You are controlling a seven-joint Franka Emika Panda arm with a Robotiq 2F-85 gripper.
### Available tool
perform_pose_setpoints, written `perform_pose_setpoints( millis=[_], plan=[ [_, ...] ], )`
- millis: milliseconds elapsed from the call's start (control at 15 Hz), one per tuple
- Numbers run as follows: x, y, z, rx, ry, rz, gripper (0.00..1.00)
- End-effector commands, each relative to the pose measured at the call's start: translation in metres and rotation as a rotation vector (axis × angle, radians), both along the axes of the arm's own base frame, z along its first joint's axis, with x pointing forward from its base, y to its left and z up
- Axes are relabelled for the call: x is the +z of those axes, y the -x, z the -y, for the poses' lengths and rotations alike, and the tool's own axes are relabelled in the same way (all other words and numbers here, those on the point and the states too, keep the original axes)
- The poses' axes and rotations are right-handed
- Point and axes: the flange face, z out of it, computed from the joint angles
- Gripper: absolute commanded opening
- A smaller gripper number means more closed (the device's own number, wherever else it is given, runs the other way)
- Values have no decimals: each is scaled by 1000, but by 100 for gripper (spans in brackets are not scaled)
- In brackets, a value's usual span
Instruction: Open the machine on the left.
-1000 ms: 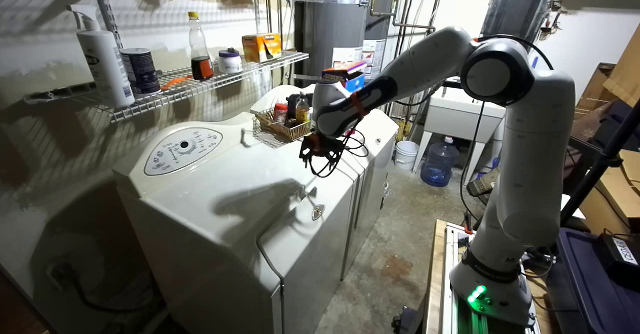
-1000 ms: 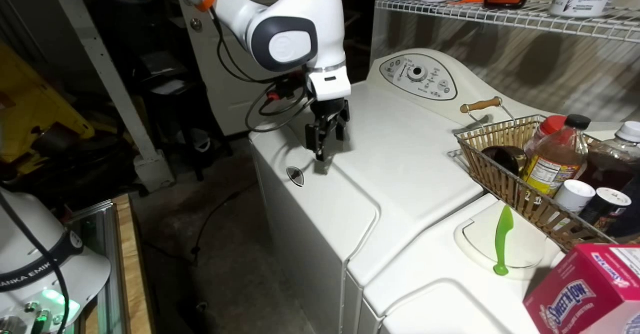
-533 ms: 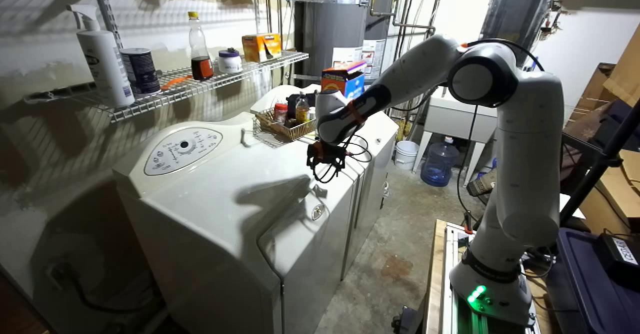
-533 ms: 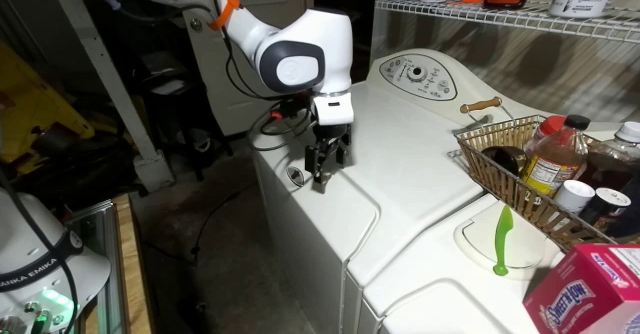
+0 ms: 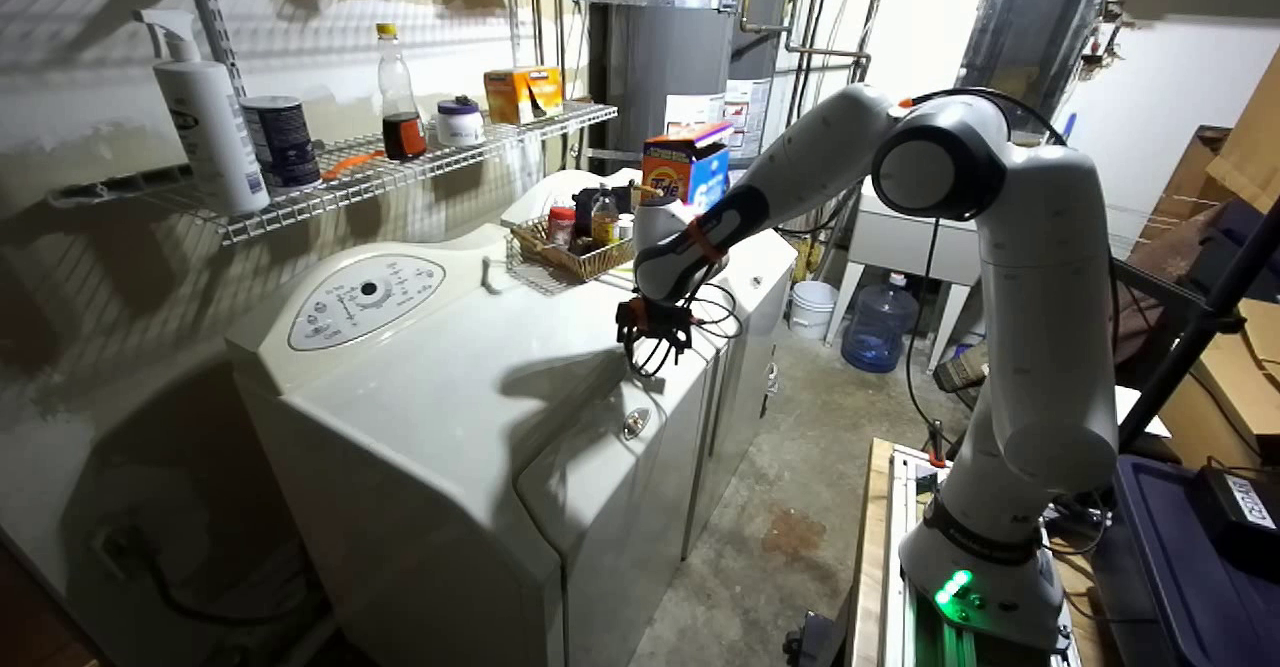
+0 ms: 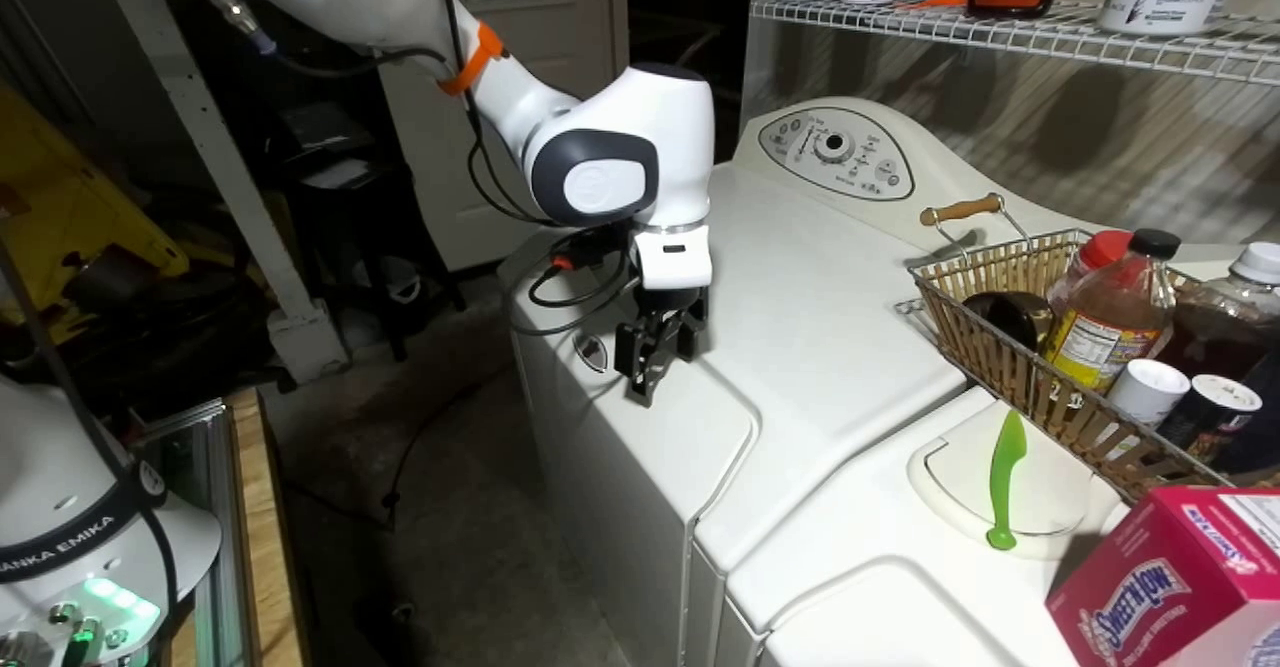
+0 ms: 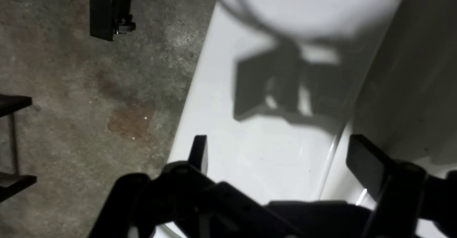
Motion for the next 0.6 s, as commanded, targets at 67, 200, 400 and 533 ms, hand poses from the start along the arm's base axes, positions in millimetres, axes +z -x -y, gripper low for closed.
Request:
perform_pose_setpoints(
  millis=[67,200,400,533],
  plan=[
    [-9,-8,8,-39,-6,32,100],
    [-15,-5,12,-51,-1,6,100],
    [-21,5,20,-69,-2,-37,100],
    [-22,12,23,-72,-4,-47,100]
  ],
)
